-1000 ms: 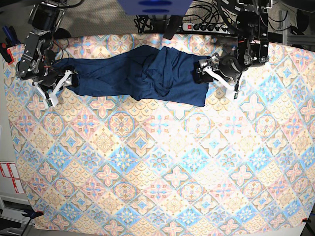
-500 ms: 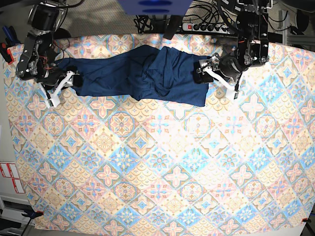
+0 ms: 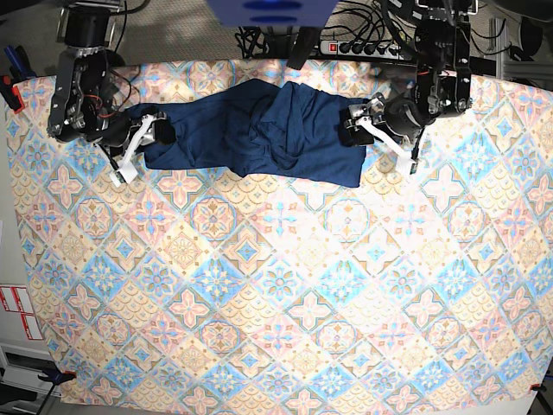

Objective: Fold the T-shirt properly
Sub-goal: 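Close both grippers on the shirt's ends, then lift the right gripper's end and fold it over toward the left gripper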

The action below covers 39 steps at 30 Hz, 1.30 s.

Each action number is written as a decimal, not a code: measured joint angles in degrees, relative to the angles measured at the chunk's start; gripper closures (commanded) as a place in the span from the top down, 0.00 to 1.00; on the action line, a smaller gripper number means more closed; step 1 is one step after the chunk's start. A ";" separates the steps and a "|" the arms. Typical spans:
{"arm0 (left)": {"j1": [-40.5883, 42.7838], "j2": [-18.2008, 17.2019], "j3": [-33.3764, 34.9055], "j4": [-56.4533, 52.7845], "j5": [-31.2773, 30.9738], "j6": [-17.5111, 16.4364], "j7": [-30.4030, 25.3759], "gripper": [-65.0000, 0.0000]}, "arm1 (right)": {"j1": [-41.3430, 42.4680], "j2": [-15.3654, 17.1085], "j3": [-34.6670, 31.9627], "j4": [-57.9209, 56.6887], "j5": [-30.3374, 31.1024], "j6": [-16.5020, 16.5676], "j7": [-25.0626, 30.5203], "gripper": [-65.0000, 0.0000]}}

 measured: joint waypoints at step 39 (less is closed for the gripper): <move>-2.32 8.41 0.79 0.70 -0.11 0.00 -0.55 0.68 | 20.44 3.30 9.31 -4.81 0.52 -0.04 -11.10 0.02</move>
